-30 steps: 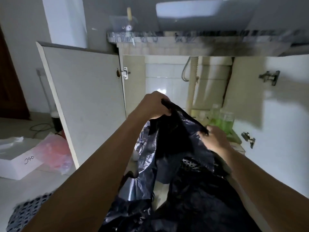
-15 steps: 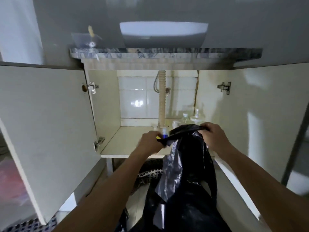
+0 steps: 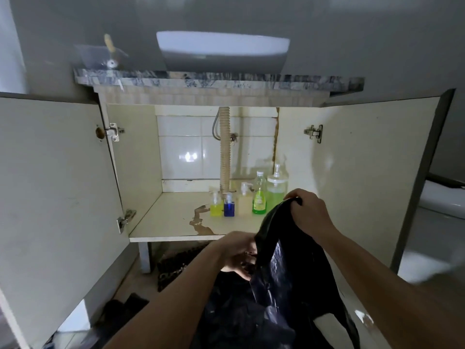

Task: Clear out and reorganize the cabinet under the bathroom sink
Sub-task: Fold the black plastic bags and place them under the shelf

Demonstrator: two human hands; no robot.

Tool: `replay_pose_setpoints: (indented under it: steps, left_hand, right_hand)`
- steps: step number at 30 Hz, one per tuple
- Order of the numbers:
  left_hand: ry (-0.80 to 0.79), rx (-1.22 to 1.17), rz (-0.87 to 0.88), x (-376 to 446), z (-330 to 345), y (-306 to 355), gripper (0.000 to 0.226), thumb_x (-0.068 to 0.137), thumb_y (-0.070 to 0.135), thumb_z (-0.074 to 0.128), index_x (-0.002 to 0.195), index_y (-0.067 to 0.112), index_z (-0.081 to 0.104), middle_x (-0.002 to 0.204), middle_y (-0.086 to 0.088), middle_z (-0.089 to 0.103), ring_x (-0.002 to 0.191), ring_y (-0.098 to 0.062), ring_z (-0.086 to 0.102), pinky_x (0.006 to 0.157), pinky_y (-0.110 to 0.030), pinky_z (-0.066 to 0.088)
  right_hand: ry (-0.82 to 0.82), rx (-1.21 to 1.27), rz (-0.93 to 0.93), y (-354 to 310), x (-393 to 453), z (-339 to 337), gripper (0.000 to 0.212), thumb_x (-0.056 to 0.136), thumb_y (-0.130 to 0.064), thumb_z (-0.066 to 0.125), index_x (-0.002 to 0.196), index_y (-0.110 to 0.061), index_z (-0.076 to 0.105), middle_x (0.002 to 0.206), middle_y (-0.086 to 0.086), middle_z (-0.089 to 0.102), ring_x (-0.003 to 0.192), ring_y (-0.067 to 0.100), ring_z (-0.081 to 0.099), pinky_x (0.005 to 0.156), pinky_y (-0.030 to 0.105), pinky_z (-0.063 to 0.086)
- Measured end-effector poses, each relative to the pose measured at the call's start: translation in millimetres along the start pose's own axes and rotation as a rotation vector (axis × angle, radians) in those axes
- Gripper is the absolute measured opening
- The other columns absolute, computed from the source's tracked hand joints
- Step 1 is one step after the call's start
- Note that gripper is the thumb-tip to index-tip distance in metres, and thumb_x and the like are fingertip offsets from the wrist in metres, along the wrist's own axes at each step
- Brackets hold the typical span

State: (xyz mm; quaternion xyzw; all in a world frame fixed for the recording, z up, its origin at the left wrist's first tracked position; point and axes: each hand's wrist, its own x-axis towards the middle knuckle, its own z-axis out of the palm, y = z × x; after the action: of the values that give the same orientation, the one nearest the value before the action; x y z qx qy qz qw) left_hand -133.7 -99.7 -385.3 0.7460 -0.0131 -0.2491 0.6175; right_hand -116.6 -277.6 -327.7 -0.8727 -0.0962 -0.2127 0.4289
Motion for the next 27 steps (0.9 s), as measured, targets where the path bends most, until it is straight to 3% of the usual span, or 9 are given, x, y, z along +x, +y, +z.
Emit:
replay_pose_setpoints:
  steps: [4,6,8,12,15,19,22,24,27]
  left_hand:
    - [-0.216,0.254,-0.106,-8,-2,-12,0.035,0.09,-0.005,0.053,0.105,0.026,0.056,0.129,-0.006,0.055,0.128,-0.024,0.047,0.103,-0.067,0.032]
    - [-0.344,0.283,-0.169,-12,-2,-13,0.033,0.09,-0.003,0.055,0.107,0.026,0.057,0.131,-0.004,0.053,0.135,-0.025,0.04,0.104,-0.07,0.027]
    - [-0.329,0.341,-0.201,-13,2,-12,0.033,0.088,0.009,0.063,0.118,0.021,0.057,0.133,-0.001,0.052,0.137,-0.026,0.038,0.103,-0.069,0.029]
    - [-0.002,0.541,-0.098,-8,13,-18,0.062,0.08,0.031,0.075,0.134,0.023,0.047,0.141,-0.001,0.047,0.132,-0.029,0.041,0.095,-0.056,0.047]
    - [0.13,0.512,0.001,0,11,-23,0.047,0.086,0.029,0.069,0.129,0.018,0.054,0.132,-0.005,0.054,0.122,-0.026,0.05,0.09,-0.048,0.054]
    - [0.295,0.42,0.108,-2,-13,-21,0.026,0.089,0.021,0.065,0.112,0.01,0.066,0.102,-0.01,0.065,0.092,-0.024,0.061,0.08,-0.041,0.058]
    - [0.586,0.523,0.26,-8,-39,-15,0.019,0.089,0.017,0.062,0.098,0.004,0.071,0.082,-0.012,0.066,0.073,-0.02,0.057,0.062,-0.023,0.047]
    - [0.737,0.543,0.339,-14,-51,-12,0.016,0.09,0.015,0.061,0.096,0.009,0.074,0.087,-0.01,0.069,0.075,-0.019,0.058,0.055,-0.017,0.039]
    - [0.853,0.528,0.418,-19,-60,-9,0.018,0.089,0.014,0.06,0.1,0.014,0.074,0.101,-0.007,0.067,0.088,-0.025,0.062,0.069,-0.022,0.042]
  right_hand:
    - [0.05,-0.041,0.034,2,-1,3,0.026,0.087,-0.008,0.04,0.092,-0.014,0.065,0.089,0.001,0.062,0.086,0.019,0.055,0.071,0.026,0.038]
    - [0.045,-0.061,0.053,4,-2,6,0.026,0.088,-0.009,0.039,0.091,-0.013,0.065,0.087,0.002,0.062,0.088,0.022,0.056,0.073,0.029,0.04]
    - [0.038,-0.065,0.068,2,-4,10,0.026,0.088,-0.011,0.04,0.091,-0.013,0.066,0.088,0.002,0.062,0.089,0.023,0.056,0.078,0.032,0.043]
    - [-0.036,0.085,0.089,-5,-2,19,0.027,0.091,-0.008,0.041,0.095,-0.008,0.068,0.091,0.004,0.064,0.089,0.024,0.055,0.079,0.031,0.041]
    - [-0.08,0.226,0.132,-1,4,22,0.025,0.091,-0.007,0.044,0.085,-0.006,0.068,0.091,0.014,0.067,0.093,0.035,0.061,0.086,0.043,0.048]
    - [-0.064,0.43,0.314,6,9,11,0.021,0.084,-0.009,0.05,0.07,-0.015,0.065,0.07,0.006,0.059,0.068,0.023,0.053,0.059,0.027,0.039]
    - [-0.03,0.482,0.454,21,10,3,0.015,0.083,-0.005,0.053,0.081,-0.01,0.067,0.069,0.007,0.058,0.058,0.018,0.049,0.051,0.024,0.035]
    - [-0.057,0.422,0.526,36,12,4,0.014,0.089,-0.006,0.05,0.091,-0.002,0.064,0.076,0.012,0.057,0.061,0.021,0.049,0.055,0.027,0.037]
    - [-0.128,0.357,0.611,43,14,4,0.016,0.092,-0.007,0.044,0.099,-0.002,0.057,0.089,0.015,0.051,0.076,0.024,0.049,0.073,0.035,0.047]
